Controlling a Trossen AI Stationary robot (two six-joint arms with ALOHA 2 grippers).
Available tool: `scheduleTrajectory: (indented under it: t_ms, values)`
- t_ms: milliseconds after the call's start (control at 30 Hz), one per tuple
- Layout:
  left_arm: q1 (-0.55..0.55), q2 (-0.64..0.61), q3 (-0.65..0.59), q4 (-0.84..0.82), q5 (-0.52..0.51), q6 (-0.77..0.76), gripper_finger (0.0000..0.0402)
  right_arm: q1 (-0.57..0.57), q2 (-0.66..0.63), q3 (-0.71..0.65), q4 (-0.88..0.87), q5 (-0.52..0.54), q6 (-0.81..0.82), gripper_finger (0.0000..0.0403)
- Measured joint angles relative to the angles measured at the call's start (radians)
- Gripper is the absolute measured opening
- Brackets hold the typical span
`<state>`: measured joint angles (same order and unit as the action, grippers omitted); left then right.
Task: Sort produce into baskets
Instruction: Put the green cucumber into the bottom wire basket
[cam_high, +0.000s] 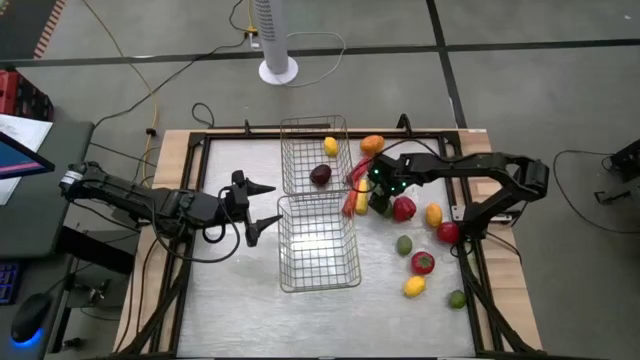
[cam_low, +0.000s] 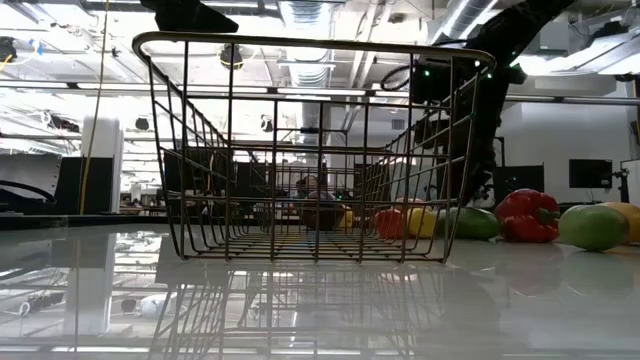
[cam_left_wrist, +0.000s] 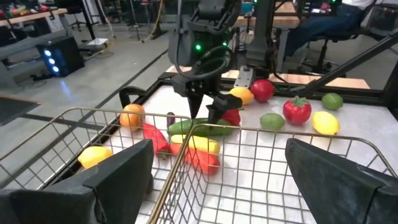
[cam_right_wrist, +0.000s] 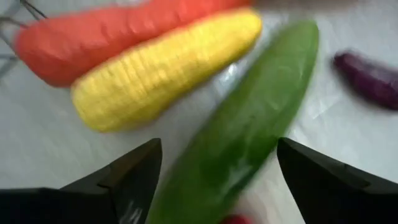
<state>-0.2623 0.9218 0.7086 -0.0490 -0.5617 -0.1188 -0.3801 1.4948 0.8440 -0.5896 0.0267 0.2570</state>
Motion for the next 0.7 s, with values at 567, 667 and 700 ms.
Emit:
scheduleTrajectory:
  t_ms: [567,667,700]
  values:
    - [0.0,0.0,0.0,-0.005,-0.054,-0.013,0.0352,-0.028,-0.004,-0.054,0.025,0.027,-0.029,0.0233]
    - [0.0,0.0,0.0,-0.005,-0.053,-0.013,0.0352,-0.019,0.001,-0.025,-0.009,0.025,-0.03,0.0225]
    - [0.0,0.0,0.0,-0.005,-0.053,-0.011,0.0351,-0.016,0.002,-0.009,-0.027,0.025,-0.032,0.0225]
